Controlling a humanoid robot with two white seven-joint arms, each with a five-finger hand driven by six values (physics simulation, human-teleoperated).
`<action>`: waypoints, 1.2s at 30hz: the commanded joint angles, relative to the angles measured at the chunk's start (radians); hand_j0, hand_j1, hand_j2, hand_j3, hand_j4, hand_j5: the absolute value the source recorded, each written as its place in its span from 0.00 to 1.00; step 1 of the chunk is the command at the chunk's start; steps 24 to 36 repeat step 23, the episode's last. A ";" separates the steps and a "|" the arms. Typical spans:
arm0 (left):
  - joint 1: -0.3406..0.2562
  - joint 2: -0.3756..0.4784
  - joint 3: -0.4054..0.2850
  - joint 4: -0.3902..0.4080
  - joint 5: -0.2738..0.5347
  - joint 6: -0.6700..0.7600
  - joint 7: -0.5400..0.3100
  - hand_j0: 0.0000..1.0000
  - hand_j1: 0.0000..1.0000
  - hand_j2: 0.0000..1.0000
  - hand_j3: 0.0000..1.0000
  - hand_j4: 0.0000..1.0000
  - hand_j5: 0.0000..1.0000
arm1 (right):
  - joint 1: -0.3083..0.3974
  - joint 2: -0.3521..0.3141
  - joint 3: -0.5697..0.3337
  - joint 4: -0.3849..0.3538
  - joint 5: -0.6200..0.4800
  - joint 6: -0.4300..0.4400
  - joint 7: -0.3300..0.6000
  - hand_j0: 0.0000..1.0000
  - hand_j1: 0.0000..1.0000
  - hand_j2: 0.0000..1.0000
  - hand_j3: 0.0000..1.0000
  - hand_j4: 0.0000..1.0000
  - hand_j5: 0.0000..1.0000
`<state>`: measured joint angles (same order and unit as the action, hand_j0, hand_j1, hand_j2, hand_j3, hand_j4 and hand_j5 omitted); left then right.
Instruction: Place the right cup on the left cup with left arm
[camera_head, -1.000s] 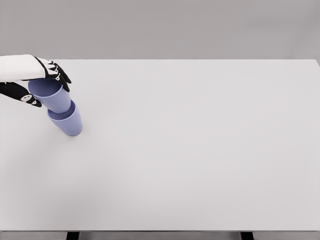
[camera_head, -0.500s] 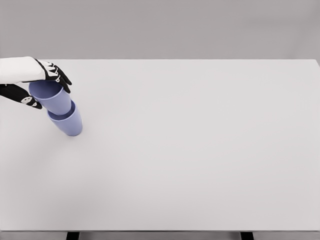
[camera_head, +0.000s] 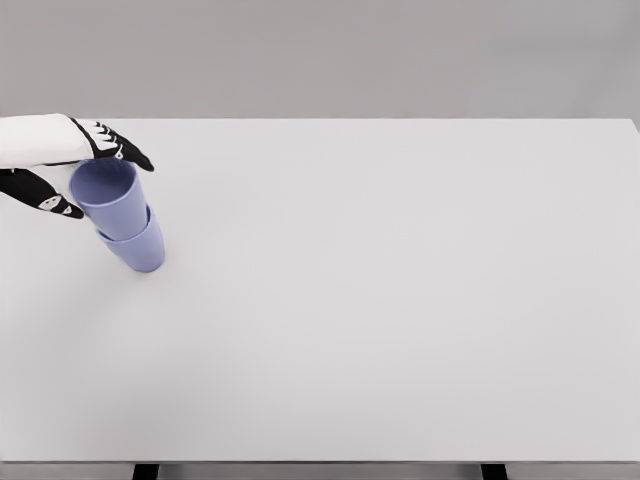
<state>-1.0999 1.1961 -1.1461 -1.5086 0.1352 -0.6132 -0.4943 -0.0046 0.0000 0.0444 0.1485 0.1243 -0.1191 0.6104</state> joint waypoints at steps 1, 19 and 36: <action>0.000 0.002 0.002 -0.001 0.006 0.002 0.000 0.96 0.96 0.96 0.96 0.96 0.96 | 0.000 0.000 0.000 0.000 0.001 -0.001 0.000 1.00 1.00 1.00 1.00 1.00 1.00; -0.074 -0.184 0.017 -0.256 0.202 0.002 0.014 1.00 1.00 1.00 1.00 1.00 1.00 | 0.000 0.000 0.000 0.000 0.001 -0.001 0.000 1.00 1.00 1.00 1.00 1.00 1.00; -0.075 -0.240 0.019 -0.256 0.216 0.002 0.016 1.00 1.00 1.00 1.00 1.00 1.00 | 0.000 0.000 0.000 0.000 0.001 -0.001 0.000 1.00 1.00 1.00 1.00 1.00 1.00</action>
